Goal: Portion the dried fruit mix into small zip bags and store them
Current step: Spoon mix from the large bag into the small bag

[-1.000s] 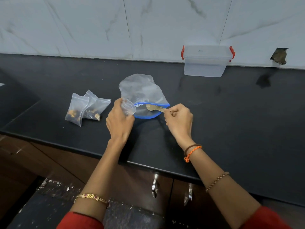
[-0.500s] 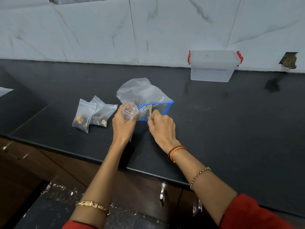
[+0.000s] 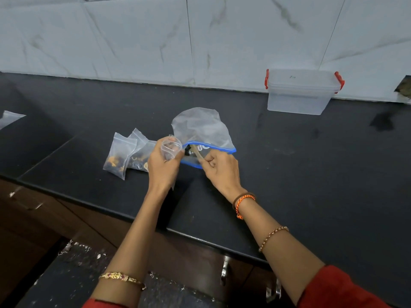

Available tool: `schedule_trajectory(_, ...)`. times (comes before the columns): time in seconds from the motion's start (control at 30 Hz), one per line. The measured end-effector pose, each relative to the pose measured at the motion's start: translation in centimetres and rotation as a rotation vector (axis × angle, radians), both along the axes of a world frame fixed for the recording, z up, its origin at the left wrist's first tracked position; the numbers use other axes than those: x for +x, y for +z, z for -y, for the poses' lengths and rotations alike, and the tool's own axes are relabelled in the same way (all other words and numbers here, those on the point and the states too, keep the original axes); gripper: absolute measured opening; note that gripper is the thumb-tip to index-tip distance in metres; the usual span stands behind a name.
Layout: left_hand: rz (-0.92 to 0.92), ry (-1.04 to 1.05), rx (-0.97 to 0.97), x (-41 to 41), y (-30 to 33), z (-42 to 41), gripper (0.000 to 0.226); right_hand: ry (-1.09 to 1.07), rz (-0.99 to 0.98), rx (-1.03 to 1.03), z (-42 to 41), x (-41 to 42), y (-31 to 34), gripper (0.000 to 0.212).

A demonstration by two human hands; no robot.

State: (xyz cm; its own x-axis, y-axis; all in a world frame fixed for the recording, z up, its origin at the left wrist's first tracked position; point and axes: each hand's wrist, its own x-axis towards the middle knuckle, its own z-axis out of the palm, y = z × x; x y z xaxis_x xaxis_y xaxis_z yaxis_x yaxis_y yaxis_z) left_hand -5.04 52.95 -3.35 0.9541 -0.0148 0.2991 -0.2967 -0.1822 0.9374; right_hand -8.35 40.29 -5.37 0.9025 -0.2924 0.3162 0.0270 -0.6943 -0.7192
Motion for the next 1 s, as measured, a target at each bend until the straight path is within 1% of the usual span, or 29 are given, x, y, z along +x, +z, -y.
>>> schedule_trajectory(0.17,0.006,-0.009,-0.007,0.6,0.0,-0.1,0.025,-0.044,-0.042,0.412,-0.7,0.0,0.6,0.016)
schedule_trajectory(0.3,-0.004,-0.005,-0.010,0.8,0.0,-0.3,0.025,-0.111,-0.092,0.838,-1.1,-0.5,1.3,0.021)
schedule_trajectory(0.37,-0.002,-0.003,0.001,0.9,0.0,-0.4,0.025,-0.132,-0.109,0.950,-1.1,-0.8,1.6,0.021)
schedule_trajectory(0.5,0.007,0.009,0.007,0.8,-0.2,-0.4,0.027,-0.160,-0.124,0.966,-0.7,-1.3,2.0,0.019)
schedule_trajectory(0.77,0.018,0.022,-0.003,0.5,-0.4,0.3,0.028,-0.239,-0.074,0.921,1.1,-2.6,2.2,0.019)
schedule_trajectory(0.83,0.019,0.022,-0.005,0.4,-0.5,0.5,0.027,-0.267,-0.044,0.877,1.3,-2.8,2.1,0.019)
schedule_trajectory(1.0,0.039,0.006,-0.008,-0.2,-0.4,0.8,0.030,-0.296,0.016,0.635,0.9,-2.7,1.5,0.019)
